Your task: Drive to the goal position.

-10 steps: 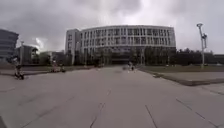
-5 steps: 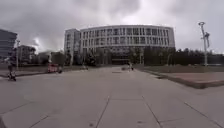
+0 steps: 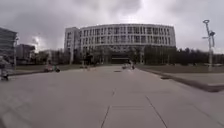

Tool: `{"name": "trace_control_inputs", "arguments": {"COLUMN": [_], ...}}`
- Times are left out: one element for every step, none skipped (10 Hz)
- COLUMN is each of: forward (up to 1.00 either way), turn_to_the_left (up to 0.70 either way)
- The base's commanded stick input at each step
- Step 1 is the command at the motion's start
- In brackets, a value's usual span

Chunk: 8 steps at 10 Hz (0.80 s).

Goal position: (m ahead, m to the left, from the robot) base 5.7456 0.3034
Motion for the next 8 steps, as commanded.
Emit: {"name": "trace_control_inputs", "arguments": {"forward": [0.85, 0.85, 0.85, 0.85, 0.85, 0.85, 0.85, 0.85], "turn_to_the_left": [-0.03, 0.02, 0.04, 0.01, -0.02, -0.03, -0.03, -0.03]}}
